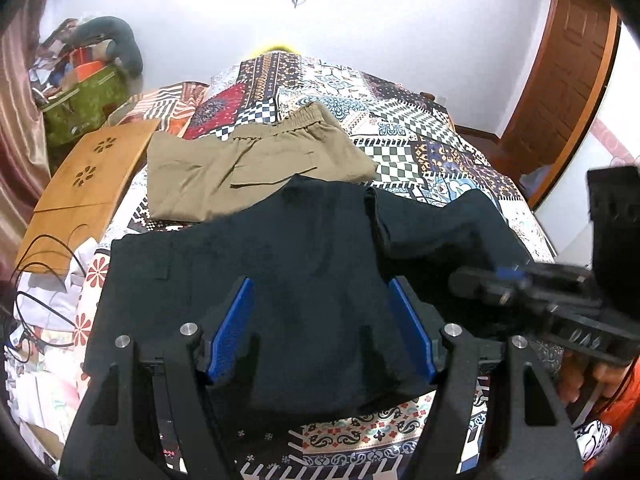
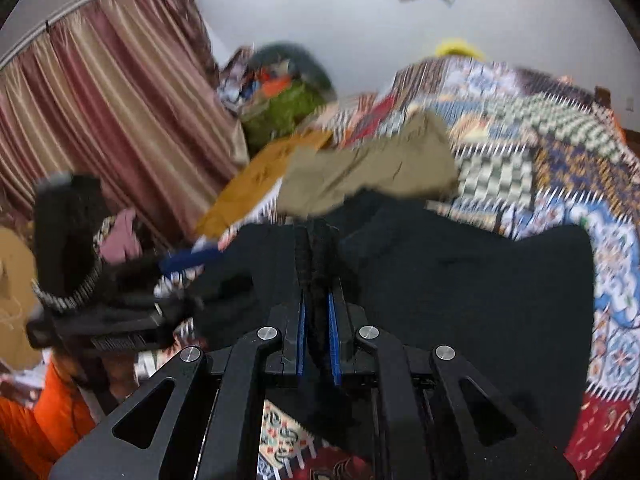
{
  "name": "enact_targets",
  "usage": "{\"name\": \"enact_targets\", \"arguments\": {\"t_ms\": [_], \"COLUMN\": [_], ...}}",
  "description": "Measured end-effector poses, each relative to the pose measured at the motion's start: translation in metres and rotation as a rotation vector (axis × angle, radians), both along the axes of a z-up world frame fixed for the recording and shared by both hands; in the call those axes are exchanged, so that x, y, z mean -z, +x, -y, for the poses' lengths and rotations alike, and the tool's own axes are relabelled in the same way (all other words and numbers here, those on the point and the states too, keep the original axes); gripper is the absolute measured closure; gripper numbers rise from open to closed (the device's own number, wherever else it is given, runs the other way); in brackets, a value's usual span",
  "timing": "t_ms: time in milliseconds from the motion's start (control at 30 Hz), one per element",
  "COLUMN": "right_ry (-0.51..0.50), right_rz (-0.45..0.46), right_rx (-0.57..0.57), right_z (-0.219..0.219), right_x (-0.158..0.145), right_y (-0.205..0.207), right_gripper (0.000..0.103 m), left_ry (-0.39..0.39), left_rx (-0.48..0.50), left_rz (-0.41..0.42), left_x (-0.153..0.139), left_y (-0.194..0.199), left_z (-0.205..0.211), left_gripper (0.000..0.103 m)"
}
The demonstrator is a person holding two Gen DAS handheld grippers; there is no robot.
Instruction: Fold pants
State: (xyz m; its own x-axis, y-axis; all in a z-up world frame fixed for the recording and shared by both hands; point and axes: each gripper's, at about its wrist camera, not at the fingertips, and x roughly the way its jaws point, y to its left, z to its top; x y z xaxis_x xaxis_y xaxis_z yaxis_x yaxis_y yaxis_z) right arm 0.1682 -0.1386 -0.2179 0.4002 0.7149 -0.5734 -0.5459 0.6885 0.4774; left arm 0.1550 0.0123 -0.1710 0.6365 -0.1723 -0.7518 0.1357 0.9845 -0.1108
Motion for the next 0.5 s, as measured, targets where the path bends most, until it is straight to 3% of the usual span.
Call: {"name": "enact_targets", "arguments": {"t_ms": [233,367,500], "right_ry": [-0.063,-0.036,-0.029], "right_rz": [-0.029,-0.030,0.038], "right_rx": [-0.036,-0.046,-0.016], "right_z": [-0.002,0.001,0.013], "right_x": [0.003,-0.004,-0.022], "right_y": [-0.006,-0.012,-0.020], "right_gripper": [0.088,0.067,0.063], "left_ry": [0.011,0.012,0.015], "left_rx": [0.014,0.029,0.055], "left_rz": [0.017,0.027,0.035], "left_x": [-0.005,-0.009,-0.014], "left_y": [0.003,0.004,0.008], "left_z": [0.008,0.016,0.024], "left_gripper": [0.034,0.034,0.034]}}
